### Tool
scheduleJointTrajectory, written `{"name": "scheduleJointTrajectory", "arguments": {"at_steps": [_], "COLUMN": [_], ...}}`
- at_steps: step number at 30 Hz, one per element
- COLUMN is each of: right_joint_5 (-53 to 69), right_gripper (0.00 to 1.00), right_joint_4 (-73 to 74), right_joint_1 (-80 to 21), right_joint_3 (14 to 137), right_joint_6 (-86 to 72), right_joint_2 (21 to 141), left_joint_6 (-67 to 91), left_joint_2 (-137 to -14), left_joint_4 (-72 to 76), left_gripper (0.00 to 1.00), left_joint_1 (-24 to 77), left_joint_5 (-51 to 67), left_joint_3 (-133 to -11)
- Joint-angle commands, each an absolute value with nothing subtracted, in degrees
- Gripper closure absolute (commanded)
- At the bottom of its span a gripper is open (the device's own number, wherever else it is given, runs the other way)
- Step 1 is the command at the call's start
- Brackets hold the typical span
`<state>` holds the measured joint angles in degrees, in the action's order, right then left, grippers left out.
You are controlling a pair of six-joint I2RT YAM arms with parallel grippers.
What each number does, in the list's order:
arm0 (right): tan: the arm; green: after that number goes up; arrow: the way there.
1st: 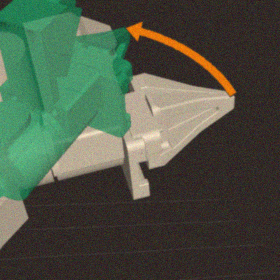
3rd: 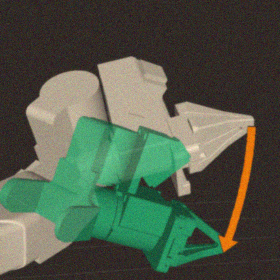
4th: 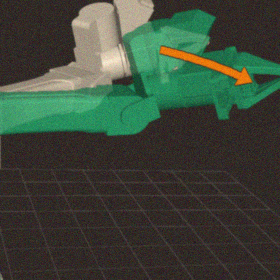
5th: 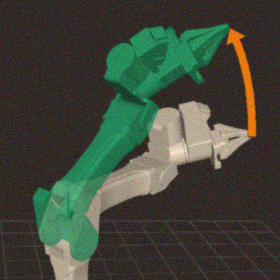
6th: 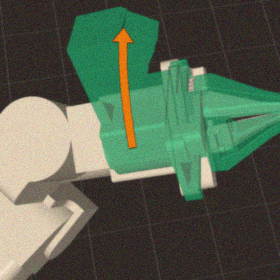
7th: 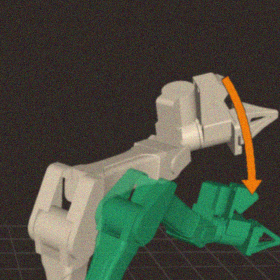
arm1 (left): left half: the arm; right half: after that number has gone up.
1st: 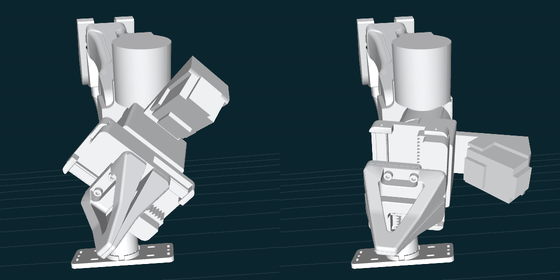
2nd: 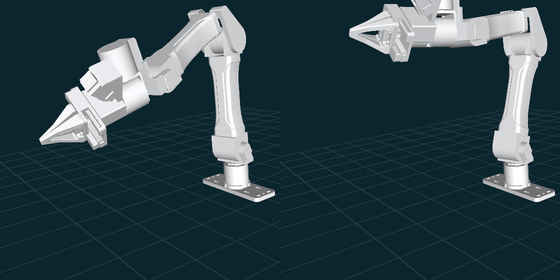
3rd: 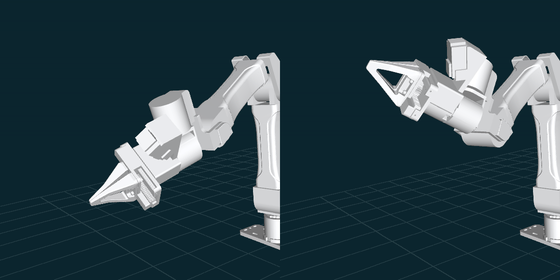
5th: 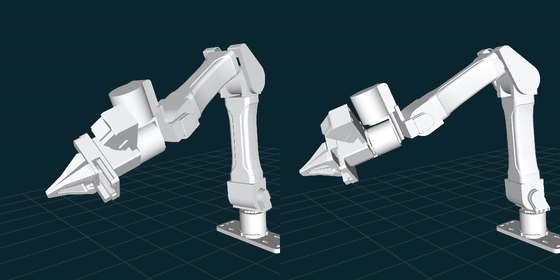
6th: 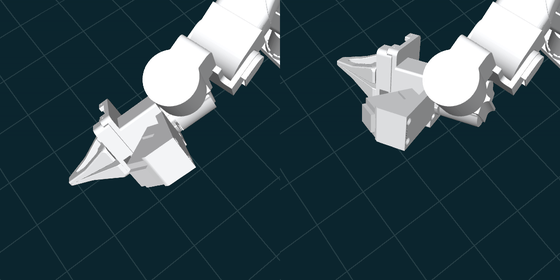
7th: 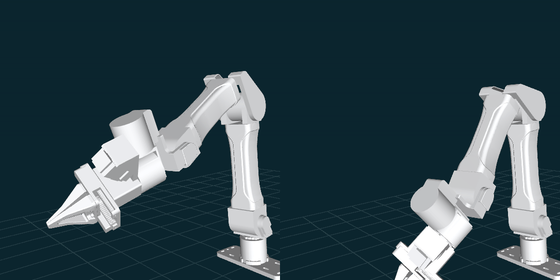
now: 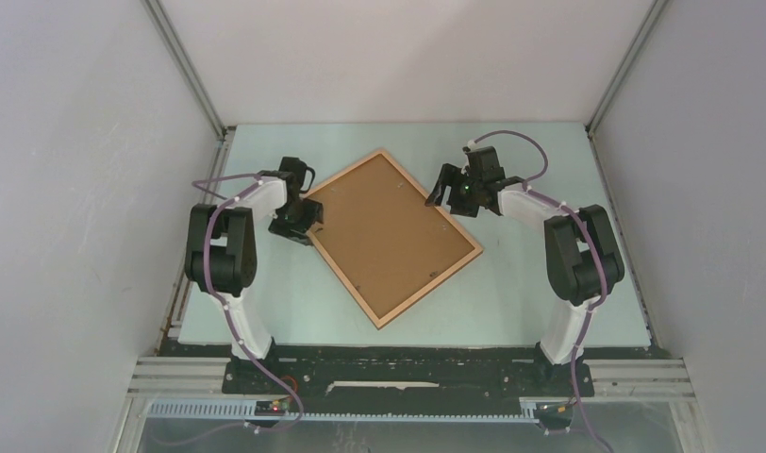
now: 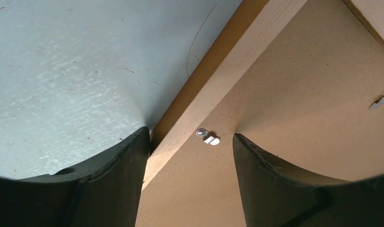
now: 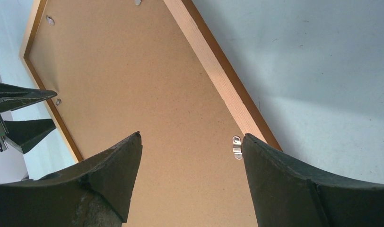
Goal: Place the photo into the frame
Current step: Install the photo frame at the center of the board.
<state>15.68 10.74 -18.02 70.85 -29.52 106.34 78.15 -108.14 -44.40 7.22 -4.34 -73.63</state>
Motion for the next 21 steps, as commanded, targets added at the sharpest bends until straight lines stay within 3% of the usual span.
{"name": "scheduleJointTrajectory", "arguments": {"at_steps": [1, 5, 11, 21], "right_joint_5": [16.5, 16.5, 16.7, 16.6], "right_gripper": [0.15, 0.15, 0.15, 0.16], "right_joint_4": [8.8, 8.7, 8.7, 8.8], "right_joint_1": [-17.6, -17.6, -17.6, -17.6], "right_joint_3": [70.6, 70.6, 70.6, 70.6], "right_joint_6": [-29.8, -29.8, -29.9, -29.9], "right_joint_2": [106.9, 106.9, 106.9, 106.9], "left_joint_6": [79.4, 78.7, 77.3, 71.0], "left_joint_2": [-108.6, -108.8, -108.3, -107.6], "left_joint_4": [-45.6, -45.5, -44.7, -40.7], "left_gripper": [0.32, 0.40, 0.44, 0.73], "left_joint_1": [7.5, 7.7, 8.7, 8.6], "left_joint_5": [-6.1, -6.1, -6.8, -6.9], "left_joint_3": [-76.1, -76.0, -74.8, -71.8]}}
